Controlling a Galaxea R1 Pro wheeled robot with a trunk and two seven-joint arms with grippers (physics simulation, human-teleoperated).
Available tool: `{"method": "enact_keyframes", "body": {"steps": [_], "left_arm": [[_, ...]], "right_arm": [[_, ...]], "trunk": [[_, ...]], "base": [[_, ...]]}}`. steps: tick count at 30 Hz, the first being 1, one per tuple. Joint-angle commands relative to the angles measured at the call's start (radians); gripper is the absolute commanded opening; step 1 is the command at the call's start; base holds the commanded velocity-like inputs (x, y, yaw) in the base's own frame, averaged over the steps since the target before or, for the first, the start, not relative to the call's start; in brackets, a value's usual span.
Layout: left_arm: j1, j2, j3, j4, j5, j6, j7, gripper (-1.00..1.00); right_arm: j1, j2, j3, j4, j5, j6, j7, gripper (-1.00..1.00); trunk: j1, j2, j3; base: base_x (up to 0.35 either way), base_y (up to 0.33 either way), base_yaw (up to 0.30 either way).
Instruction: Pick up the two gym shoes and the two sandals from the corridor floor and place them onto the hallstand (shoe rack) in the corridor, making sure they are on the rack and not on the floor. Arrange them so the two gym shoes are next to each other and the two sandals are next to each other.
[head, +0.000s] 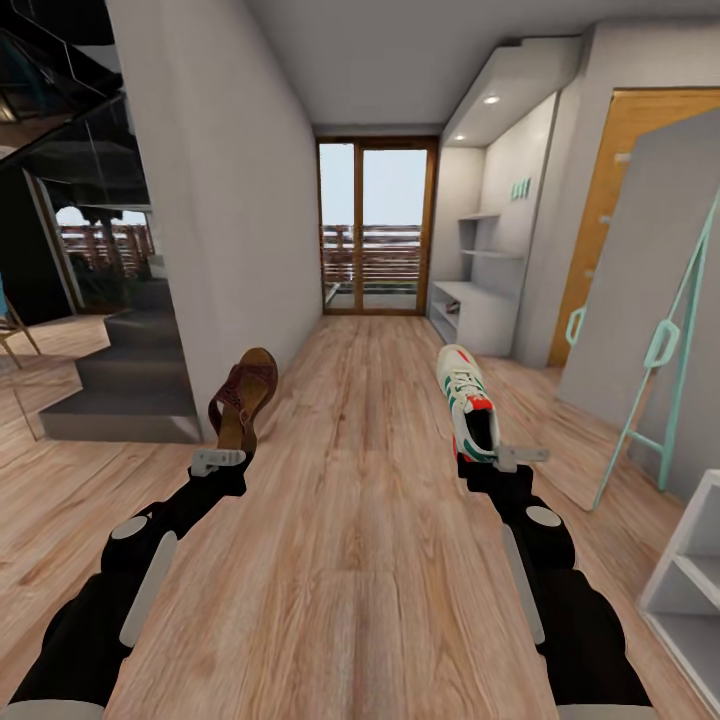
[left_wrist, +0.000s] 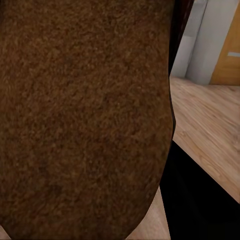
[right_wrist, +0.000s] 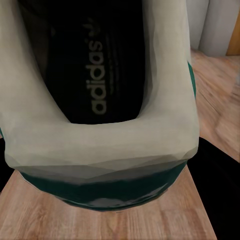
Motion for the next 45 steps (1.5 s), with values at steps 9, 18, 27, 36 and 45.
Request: {"method": "enact_keyframes", "body": {"steps": [9, 18, 27, 36, 45], "left_arm": [[-0.001, 0.000, 0.000, 0.000, 0.011, 0.009, -0.002, -1.00], [-0.001, -0.001, 0.000, 0.000, 0.011, 0.009, -0.002, -1.00], [-0.001, -0.002, 0.000, 0.000, 0.012, 0.009, -0.002, -1.00], [-0.001, -0.001, 0.000, 0.000, 0.012, 0.009, -0.002, -1.00], [-0.001, 0.000, 0.000, 0.000, 0.011, 0.009, -0.002, -1.00]], "right_arm": [[-0.001, 0.001, -0.001, -0.001, 0.008, 0.006, 0.001, -1.00], [-0.001, 0.001, -0.001, -0.001, 0.008, 0.006, 0.001, -1.00], [-0.001, 0.001, -0.001, -0.001, 0.008, 0.006, 0.001, -1.00], [-0.001, 0.001, -0.001, 0.000, 0.008, 0.006, 0.001, -1.00], [-0.001, 0.001, -0.001, -0.001, 0.008, 0.006, 0.001, -1.00]], "trunk": [[0.000, 0.000, -0.001], [0.000, 0.000, -0.001], [0.000, 0.000, -0.001], [0.000, 0.000, -0.001], [0.000, 0.000, -0.001]], "base": [[0.344, 0.000, 0.000], [0.344, 0.000, 0.000], [0.344, 0.000, 0.000], [0.344, 0.000, 0.000], [0.344, 0.000, 0.000]]}}
